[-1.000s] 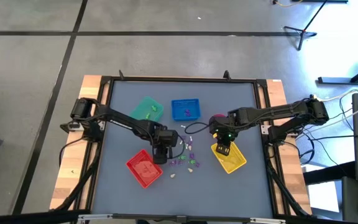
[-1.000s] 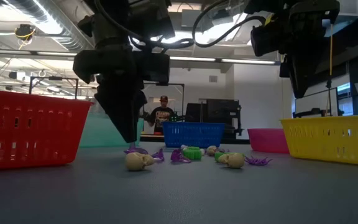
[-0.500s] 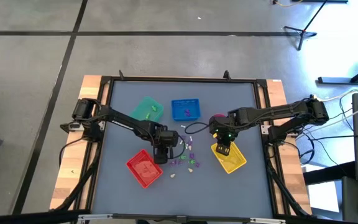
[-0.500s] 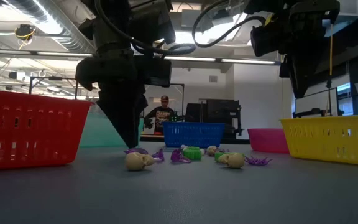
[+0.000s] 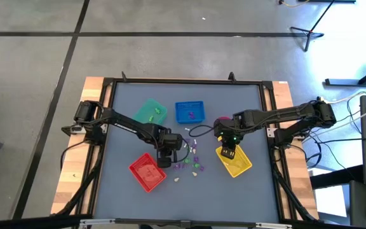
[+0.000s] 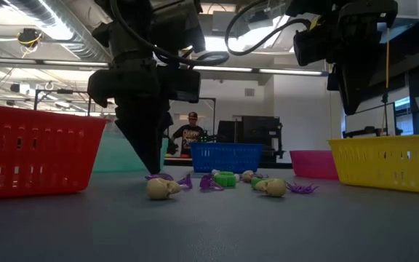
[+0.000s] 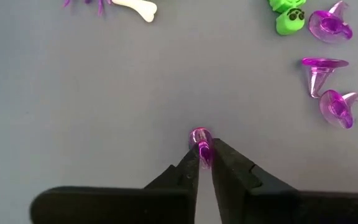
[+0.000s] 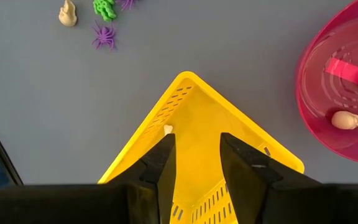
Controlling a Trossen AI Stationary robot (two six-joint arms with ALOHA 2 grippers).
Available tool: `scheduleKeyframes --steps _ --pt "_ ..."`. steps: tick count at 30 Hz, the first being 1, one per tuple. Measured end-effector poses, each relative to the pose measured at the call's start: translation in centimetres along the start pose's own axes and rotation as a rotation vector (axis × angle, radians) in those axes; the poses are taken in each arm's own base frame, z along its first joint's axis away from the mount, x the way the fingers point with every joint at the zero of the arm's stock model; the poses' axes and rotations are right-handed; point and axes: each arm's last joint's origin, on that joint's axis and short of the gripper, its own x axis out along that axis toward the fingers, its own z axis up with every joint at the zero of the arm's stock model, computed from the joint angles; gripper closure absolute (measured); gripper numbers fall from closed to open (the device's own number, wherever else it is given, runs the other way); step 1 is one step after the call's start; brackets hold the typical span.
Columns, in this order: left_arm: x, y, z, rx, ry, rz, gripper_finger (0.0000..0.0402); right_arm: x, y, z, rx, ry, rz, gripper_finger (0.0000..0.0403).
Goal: Sort Halloween decoration
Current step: Put the purple witch hat toy into the orange bin
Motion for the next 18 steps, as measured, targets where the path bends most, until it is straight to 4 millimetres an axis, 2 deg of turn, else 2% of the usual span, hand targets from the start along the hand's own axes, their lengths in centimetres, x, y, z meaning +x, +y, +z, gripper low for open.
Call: scheduleKeyframes --steps 5,18 --pt "0.00 0.00 0.00 0.000 0.000 0.000 0.0399 0.00 -0.01 0.00 0.000 0.000 0.000 0.0278" --pt "-0.05 0.07 0.02 -0.002 -0.001 -0.002 0.0401 0.00 -0.01 0.00 0.000 0.000 0.000 0.0278"
